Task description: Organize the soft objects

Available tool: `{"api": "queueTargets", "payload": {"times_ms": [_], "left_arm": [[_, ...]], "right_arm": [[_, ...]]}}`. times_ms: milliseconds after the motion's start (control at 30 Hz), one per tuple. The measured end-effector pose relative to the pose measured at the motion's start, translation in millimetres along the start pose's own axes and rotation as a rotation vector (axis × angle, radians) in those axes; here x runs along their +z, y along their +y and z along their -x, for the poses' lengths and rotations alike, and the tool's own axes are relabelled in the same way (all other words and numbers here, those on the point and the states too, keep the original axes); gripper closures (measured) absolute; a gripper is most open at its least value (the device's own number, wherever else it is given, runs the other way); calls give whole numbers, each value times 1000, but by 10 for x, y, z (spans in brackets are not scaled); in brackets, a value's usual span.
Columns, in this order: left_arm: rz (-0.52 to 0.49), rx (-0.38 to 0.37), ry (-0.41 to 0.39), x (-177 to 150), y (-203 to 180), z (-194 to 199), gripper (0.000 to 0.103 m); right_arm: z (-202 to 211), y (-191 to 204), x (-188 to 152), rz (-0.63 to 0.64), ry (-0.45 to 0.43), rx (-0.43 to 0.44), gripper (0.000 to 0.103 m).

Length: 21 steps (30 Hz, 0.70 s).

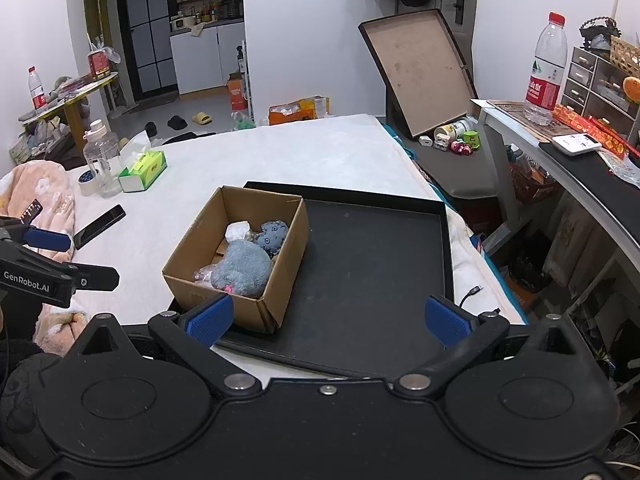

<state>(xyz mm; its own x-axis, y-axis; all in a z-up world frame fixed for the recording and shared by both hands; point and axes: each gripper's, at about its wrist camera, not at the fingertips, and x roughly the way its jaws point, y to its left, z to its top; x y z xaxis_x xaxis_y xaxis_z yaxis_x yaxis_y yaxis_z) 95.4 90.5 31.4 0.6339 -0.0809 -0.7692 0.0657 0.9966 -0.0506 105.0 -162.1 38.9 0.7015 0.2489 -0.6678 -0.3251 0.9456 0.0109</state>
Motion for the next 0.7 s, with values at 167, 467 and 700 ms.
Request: {"api": "queueTargets", "payload": {"times_ms": [167, 467, 700], "left_arm": [[-7, -2, -4, 28, -27, 62, 0], [-34, -29, 23, 79, -66, 260, 0], [-69, -30, 6, 182, -112, 439, 0]], "right_arm": [[8, -12, -2, -1, 4, -7, 0], [46, 7, -8, 3, 9, -7, 0], [76, -5, -8, 14, 36, -13, 0]]}}
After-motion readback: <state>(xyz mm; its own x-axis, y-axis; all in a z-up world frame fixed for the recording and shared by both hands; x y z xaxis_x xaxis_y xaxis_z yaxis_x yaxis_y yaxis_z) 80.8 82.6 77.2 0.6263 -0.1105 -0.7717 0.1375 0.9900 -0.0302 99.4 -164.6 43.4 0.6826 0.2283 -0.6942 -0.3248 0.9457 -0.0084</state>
